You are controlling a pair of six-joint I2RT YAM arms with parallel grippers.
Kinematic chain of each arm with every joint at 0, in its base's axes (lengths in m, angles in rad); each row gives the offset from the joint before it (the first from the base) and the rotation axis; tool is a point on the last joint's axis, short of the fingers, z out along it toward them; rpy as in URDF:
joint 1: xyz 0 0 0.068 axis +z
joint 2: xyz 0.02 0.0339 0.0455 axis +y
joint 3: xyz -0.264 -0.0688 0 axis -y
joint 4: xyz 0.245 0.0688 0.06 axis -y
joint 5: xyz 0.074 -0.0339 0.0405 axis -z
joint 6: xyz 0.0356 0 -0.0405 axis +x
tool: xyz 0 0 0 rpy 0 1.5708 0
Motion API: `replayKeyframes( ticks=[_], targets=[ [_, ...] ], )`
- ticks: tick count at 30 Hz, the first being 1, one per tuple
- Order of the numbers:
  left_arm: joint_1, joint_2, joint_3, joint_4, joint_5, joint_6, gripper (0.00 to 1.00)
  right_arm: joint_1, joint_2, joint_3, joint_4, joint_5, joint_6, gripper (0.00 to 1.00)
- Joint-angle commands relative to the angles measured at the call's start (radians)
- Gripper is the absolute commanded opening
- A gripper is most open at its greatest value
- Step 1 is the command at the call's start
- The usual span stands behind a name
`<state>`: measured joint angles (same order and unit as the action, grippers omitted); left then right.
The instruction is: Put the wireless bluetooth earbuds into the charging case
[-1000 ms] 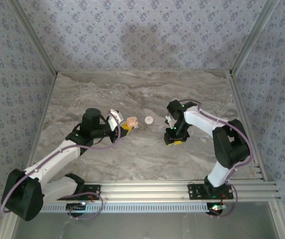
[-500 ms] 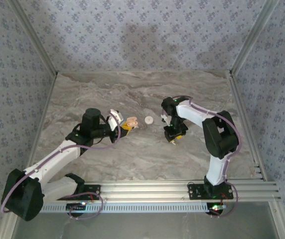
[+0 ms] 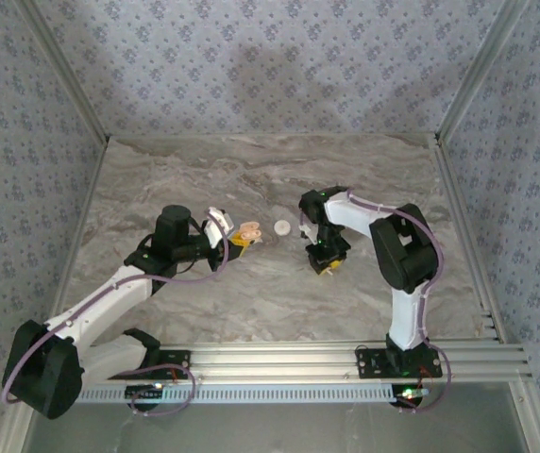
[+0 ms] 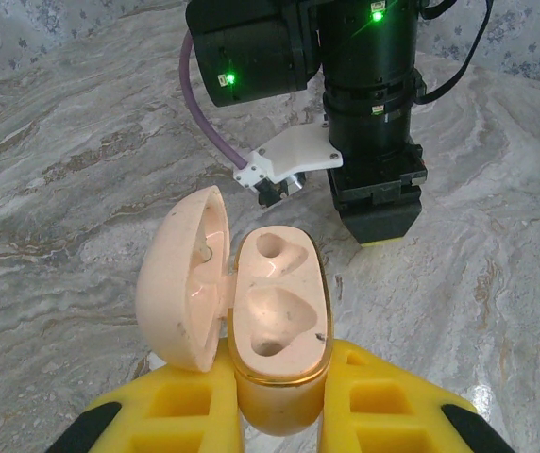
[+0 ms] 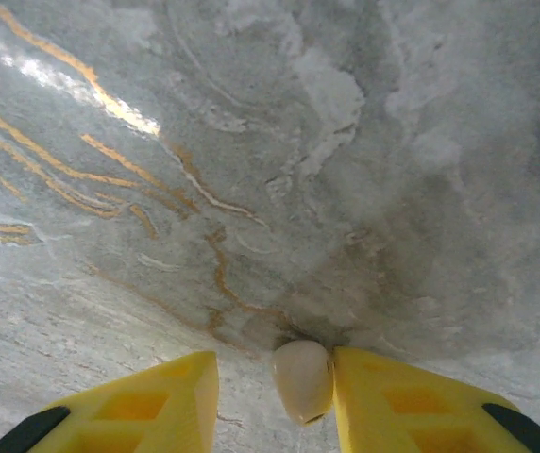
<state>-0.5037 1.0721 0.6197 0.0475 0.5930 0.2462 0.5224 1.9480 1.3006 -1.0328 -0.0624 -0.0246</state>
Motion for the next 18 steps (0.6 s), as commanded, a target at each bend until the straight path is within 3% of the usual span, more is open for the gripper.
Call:
replayKeyframes(
  ticks=[1, 18],
  targets=[
    [0.006, -0.014, 0.044, -0.007, 0.011, 0.011, 0.15, 0.006, 0.01, 0.016, -0.024, 0.014, -0.011, 0.36],
    [0.006, 0.003, 0.043, 0.009, 0.02, 0.002, 0.15, -0.046, -0.117, -0.084, 0.111, -0.051, 0.052, 0.24]
  ],
)
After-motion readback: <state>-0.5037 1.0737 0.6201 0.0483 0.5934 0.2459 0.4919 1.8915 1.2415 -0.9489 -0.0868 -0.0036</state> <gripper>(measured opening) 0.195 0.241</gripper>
